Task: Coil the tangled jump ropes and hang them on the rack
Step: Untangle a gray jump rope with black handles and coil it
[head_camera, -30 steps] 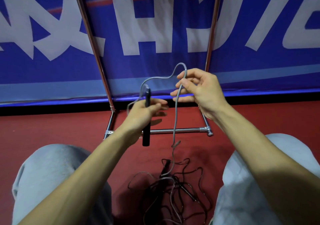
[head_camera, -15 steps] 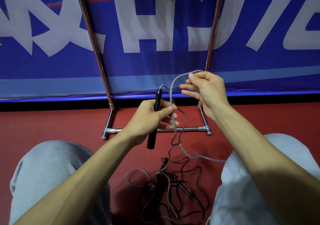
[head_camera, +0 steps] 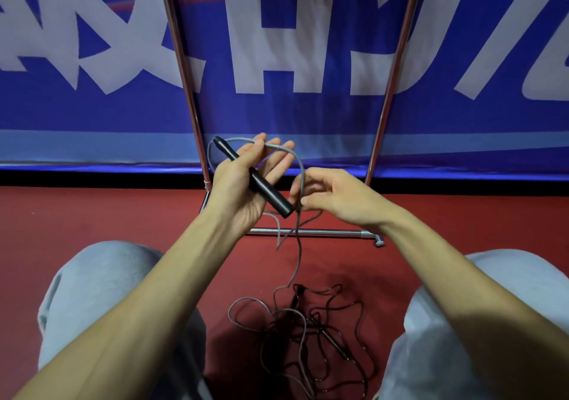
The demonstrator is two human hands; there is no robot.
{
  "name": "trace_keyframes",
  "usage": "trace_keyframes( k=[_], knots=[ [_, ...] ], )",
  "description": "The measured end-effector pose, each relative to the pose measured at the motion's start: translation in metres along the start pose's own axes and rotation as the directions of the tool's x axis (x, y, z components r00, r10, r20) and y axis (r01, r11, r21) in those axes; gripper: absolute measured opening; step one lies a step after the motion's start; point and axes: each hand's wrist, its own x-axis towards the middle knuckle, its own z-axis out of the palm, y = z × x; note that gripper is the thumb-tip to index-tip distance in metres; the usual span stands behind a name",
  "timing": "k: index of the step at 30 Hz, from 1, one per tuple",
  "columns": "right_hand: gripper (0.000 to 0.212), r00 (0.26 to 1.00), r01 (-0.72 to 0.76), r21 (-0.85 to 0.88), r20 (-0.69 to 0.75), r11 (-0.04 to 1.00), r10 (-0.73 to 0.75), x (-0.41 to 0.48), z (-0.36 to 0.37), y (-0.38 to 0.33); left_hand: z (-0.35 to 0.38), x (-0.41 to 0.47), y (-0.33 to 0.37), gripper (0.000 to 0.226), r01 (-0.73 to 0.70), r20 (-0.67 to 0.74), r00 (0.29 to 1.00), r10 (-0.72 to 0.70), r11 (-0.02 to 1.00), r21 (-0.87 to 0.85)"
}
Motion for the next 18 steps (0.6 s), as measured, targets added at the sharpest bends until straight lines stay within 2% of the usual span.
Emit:
trace_keyframes(
  k=[3,5,7,9,13,15,18],
  knots=[
    [0.021,0.998,0.010,-0.025,-0.065,1.000,-0.012,0.003,0.001,0.002,0.000,-0.001,0.002,0.007,-0.004,0.047,0.999,0.007,0.998,-0.070],
    [0.022,0.995,0.010,-0.057,-0.100,0.998,-0.016,0.003,-0.001,0.003,0.000,-0.001,0.000,0.007,-0.035,0.062,0.997,0.038,0.998,-0.046],
    [0.022,0.990,0.007,-0.073,-0.137,0.997,-0.017,0.002,-0.003,0.003,-0.001,0.001,-0.003,0.008,-0.119,0.070,0.991,0.114,0.989,0.085],
    [0.022,0.979,0.020,-0.009,-0.202,1.000,-0.021,0.000,-0.005,0.003,-0.004,0.004,-0.009,0.010,-0.209,0.083,0.978,0.193,0.925,0.318],
    [0.018,0.927,0.093,0.211,-0.375,0.973,-0.008,-0.003,-0.014,-0.002,-0.011,0.003,-0.026,0.019,-0.256,0.150,0.965,0.215,0.646,0.719],
    [0.015,0.893,0.124,0.281,-0.449,0.951,0.016,-0.004,-0.017,-0.005,-0.012,0.000,-0.034,0.023,-0.295,0.253,0.956,0.151,0.496,0.817],
    [0.013,0.865,0.174,0.397,-0.499,0.901,0.053,-0.004,-0.019,-0.007,-0.018,-0.002,-0.043,0.017,-0.375,0.370,0.927,0.063,0.181,0.909]
  ],
)
